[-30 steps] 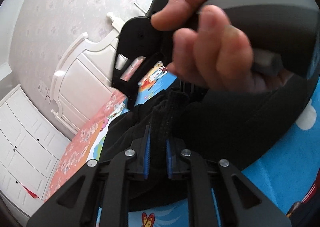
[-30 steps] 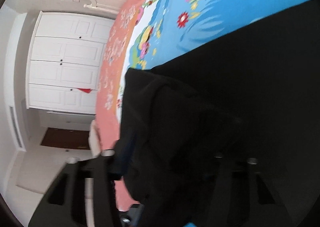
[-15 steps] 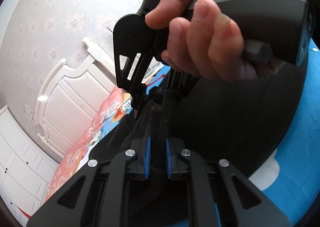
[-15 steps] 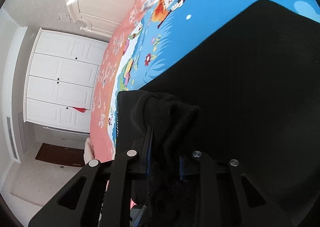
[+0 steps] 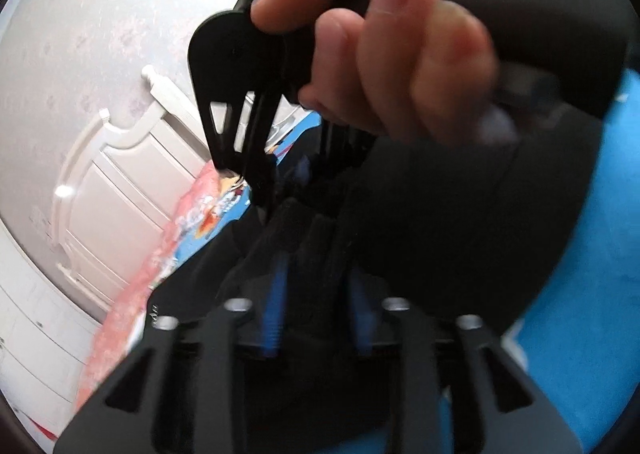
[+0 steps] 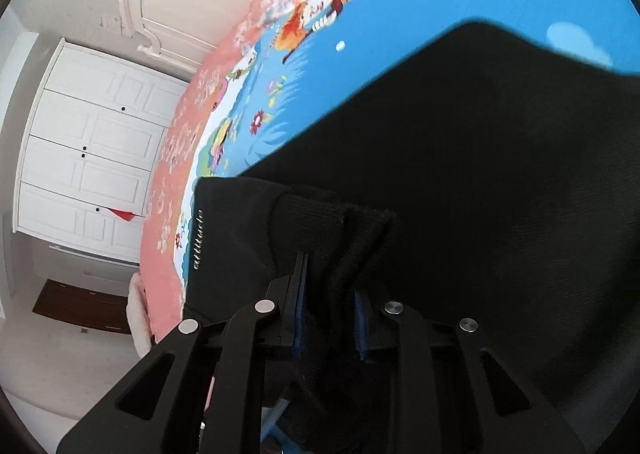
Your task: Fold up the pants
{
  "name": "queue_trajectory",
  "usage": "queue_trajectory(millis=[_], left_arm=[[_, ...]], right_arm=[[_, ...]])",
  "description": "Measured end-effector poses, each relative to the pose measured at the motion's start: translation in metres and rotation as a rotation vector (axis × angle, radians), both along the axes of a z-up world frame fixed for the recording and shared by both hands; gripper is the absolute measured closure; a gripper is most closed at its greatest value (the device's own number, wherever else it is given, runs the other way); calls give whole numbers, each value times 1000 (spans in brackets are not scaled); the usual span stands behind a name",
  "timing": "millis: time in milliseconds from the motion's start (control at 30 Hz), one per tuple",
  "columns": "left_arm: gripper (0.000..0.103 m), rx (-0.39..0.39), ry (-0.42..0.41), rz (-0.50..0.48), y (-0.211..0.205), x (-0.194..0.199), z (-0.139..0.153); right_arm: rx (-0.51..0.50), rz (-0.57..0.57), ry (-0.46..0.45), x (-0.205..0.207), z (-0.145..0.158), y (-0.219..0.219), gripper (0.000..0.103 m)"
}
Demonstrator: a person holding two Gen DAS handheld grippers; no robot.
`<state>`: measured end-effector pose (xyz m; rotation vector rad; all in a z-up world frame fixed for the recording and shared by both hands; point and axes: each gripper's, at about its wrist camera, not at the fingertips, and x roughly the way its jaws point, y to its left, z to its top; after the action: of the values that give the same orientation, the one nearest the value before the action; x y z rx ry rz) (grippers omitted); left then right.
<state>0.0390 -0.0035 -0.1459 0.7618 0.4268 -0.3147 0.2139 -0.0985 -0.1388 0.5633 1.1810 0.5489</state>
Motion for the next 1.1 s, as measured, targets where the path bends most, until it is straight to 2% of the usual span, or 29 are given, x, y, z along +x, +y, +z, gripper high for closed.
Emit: queue_trajectory(millis=[33, 67, 100, 133, 167, 200, 233, 267, 333, 400, 433, 467, 533, 567, 600, 633, 667, 700, 733, 767, 800, 833, 867, 900, 967, 1033, 1067, 1100], left_arm=[[38, -67, 16, -4, 8, -4, 10], [35, -134, 32, -2, 18, -7, 20], [35, -237, 69, 10, 34, -9, 34], [33, -313, 97, 30, 47, -10, 44], [28, -426, 137, 70, 70, -8, 56], [27, -484, 162, 95, 82, -7, 62], [25, -554, 188, 137, 102, -5, 70], [19, -603, 196, 190, 123, -2, 77], [14, -618, 160, 309, 158, 4, 89], [2, -565, 90, 459, 190, 12, 98], [2, -547, 49, 489, 204, 11, 102], [2, -541, 13, 488, 216, 10, 104], [2, -533, 27, 515, 242, 13, 107], [2, -552, 48, 523, 255, 15, 107], [3, -599, 46, 556, 274, 14, 107], [3, -643, 62, 573, 286, 11, 105], [9, -681, 90, 565, 290, 5, 104], [18, -714, 124, 581, 299, 9, 101], [39, -743, 154, 584, 305, 11, 97], [47, -756, 170, 576, 295, 2, 93], [51, -770, 194, 563, 290, 1, 86], [63, -779, 211, 540, 272, -2, 81], [68, -783, 225, 520, 262, -2, 77], [68, -778, 244, 501, 252, -4, 73], [78, -763, 298, 475, 240, 2, 58], [78, -729, 369, 484, 233, 10, 37], [78, -688, 402, 503, 231, 13, 24], [76, -683, 406, 503, 231, 13, 22]], right_arm=[[-27, -4, -26, -1, 9, -3, 78], [-75, -16, -77, -4, 24, -5, 78], [-146, -39, -153, -9, 43, -7, 77], [-202, -55, -203, -14, 56, -6, 73], [-292, -74, -267, -21, 72, -4, 59], [-392, -94, -340, -31, 88, 2, 46], [-446, -108, -390, -38, 98, 7, 14], [-492, -120, -477, -50, 109, 14, 6], [-599, -127, -635, -69, 126, 33, 6], [-751, -189, -715, -81, 133, 56, 6], [-777, -214, -748, -87, 133, 67, 5], [-748, -207, -773, -91, 132, 71, 5], [-640, -166, -761, -92, 125, 78, 4], [-529, -115, -725, -90, 118, 79, 4], [-472, -87, -693, -87, 111, 82, 4], [-505, -96, -666, -84, 100, 87, 4], [-541, -102, -659, -84, 94, 89, 4], [-556, -93, -632, -82, 85, 94, 4], [-520, -66, -592, -79, 75, 95, 4], [-493, -35, -547, -77, 64, 97, 5], [-502, -21, -533, -78, 56, 99, 6], [-531, -6, -526, -78, 48, 104, 6], [-568, 12, -517, -78, 38, 107, 6], [-586, 25, -500, -78, 29, 109, 7], [-611, 30, -452, -77, 12, 108, 7], [-638, 32, -419, -77, -2, 110, 7], [-660, 38, -426, -81, -8, 111, 7], [-678, 50, -443, -83, -11, 112, 7]])
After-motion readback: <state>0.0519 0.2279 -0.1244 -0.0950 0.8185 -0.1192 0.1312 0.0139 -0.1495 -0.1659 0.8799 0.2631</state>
